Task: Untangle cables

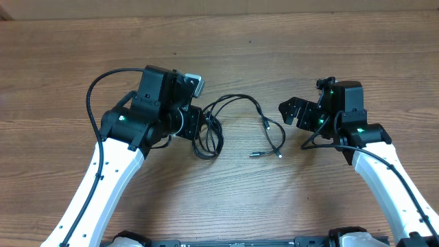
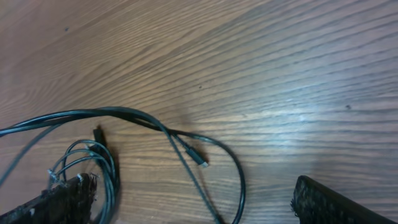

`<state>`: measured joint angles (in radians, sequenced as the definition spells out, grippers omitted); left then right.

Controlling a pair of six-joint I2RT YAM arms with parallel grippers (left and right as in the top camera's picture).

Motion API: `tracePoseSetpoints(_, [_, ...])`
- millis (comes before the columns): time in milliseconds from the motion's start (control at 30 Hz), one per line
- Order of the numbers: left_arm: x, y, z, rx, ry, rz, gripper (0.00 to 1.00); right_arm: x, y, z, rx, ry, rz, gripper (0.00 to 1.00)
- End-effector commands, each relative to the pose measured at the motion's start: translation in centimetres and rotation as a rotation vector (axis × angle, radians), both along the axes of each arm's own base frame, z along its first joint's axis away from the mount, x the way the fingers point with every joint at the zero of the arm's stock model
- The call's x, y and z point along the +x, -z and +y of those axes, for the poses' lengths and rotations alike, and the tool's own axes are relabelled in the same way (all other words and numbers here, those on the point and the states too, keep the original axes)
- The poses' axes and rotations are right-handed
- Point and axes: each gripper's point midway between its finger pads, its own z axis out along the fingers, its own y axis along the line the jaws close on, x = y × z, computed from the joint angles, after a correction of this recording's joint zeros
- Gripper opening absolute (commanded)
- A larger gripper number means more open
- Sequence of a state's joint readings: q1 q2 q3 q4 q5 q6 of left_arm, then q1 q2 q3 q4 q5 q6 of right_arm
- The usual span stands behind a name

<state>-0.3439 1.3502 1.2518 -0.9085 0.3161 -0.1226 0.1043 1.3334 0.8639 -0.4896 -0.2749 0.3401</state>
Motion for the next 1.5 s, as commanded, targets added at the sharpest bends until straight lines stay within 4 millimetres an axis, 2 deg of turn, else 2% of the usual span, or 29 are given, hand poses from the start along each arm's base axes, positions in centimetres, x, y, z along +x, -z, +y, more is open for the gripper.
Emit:
tracePoseSetpoints(0, [0.5, 0.2, 0.4, 0.020, -0.004, 0.004, 0.28, 0.2, -0.7, 0.6, 0.034, -0.024, -0.012, 1.00])
tracePoseSetpoints(67, [0.5, 0.8, 0.4, 0.029, -0.005, 0.026, 0.54, 0.2, -0.7, 0.6, 0.034, -0.024, -0.012, 1.00])
tracePoseSetpoints(300, [0.5, 2.2, 0.9, 0.071, -0.020, 0.066, 0.64, 0.2, -0.6, 0.6, 0.034, -0.024, -0.011, 1.00])
tracePoseSetpoints(567, [0.2, 2.5, 1.3, 0.095, -0.025, 0.080, 0.66, 0.2, -0.6, 0.6, 0.034, -0.024, -0.011, 1.00])
tracePoseSetpoints(800, [-1.6, 3.4, 0.1, 0.164, 0.106, 0.080, 0.63, 0.2, -0.6, 0.6, 0.034, -0.024, -0.011, 1.00])
tracePoseSetpoints(967, [-2.7, 5.7, 0.9, 0.278, 0.108, 0.103, 0.62, 0.2, -0.6, 0.6, 0.034, -0.024, -0.011, 1.00])
tracePoseSetpoints(1200, [-4.5, 9.7, 1.1, 0.349, 0.149, 0.180, 0.63, 0.2, -0.7, 0.6, 0.034, -0.023, -0.011, 1.00])
tracePoseSetpoints(1467, [-5.0, 14.0, -1.2, 0.464, 0.380, 0.138, 0.63, 0.2, -0.7, 0.6, 0.034, -0.023, -0.011, 1.00])
